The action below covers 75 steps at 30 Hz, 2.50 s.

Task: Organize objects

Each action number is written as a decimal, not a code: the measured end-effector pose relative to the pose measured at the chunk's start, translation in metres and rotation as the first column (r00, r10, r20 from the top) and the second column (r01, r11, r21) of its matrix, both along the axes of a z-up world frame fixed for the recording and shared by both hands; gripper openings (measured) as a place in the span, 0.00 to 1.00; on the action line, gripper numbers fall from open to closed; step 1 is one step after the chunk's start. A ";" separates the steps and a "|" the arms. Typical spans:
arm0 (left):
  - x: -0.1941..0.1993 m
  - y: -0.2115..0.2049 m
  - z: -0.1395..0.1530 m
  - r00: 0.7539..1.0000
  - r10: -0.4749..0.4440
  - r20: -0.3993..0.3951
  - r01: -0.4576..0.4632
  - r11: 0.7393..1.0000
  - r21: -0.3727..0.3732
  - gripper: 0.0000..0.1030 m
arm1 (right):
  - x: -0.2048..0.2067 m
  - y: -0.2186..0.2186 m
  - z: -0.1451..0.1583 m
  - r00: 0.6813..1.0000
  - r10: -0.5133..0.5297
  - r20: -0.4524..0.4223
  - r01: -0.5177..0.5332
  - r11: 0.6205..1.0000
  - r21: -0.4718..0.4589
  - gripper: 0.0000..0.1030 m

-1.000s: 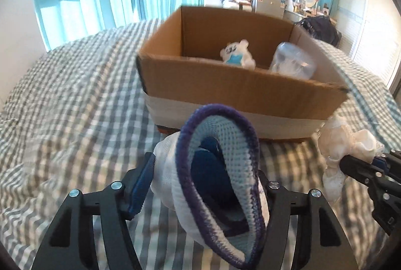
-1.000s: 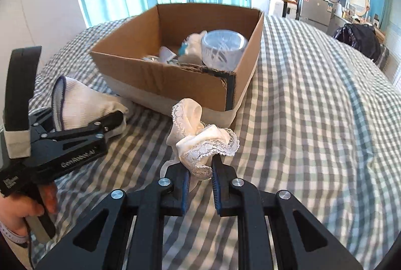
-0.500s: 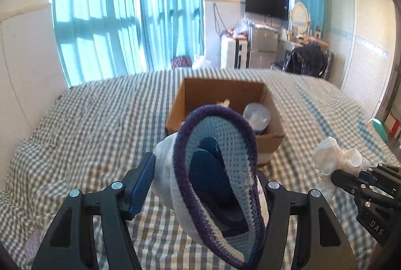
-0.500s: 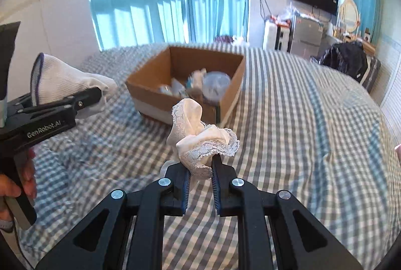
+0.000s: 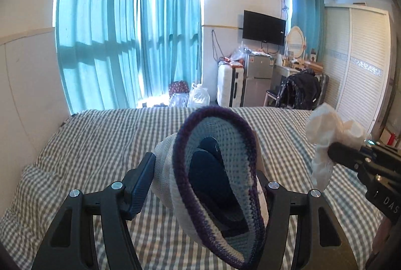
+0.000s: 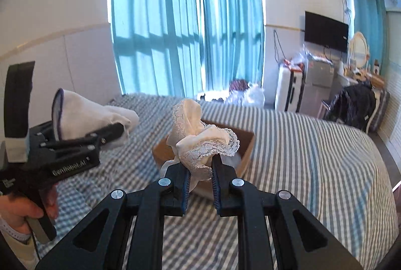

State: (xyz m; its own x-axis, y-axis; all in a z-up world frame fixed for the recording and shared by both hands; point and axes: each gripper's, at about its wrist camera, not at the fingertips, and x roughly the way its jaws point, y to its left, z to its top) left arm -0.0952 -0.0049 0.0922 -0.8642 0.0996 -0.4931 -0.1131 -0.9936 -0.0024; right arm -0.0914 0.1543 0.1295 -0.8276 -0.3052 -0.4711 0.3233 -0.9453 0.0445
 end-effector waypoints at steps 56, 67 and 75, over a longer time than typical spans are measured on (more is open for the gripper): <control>-0.067 0.033 0.009 0.997 -0.016 -0.076 0.006 0.992 -0.128 1.00 | -0.110 0.029 0.030 0.991 -0.130 0.019 0.132 0.986 -0.099 0.69; 0.019 0.018 0.056 0.975 0.066 -0.210 -0.086 0.992 -0.089 1.00 | 0.003 0.032 0.064 0.971 -0.195 -0.138 0.186 0.980 -0.073 0.81; 0.055 0.021 0.035 0.965 0.108 -0.240 -0.131 0.988 -0.081 1.00 | 0.038 0.017 0.042 0.960 -0.220 -0.176 0.213 0.975 -0.057 0.91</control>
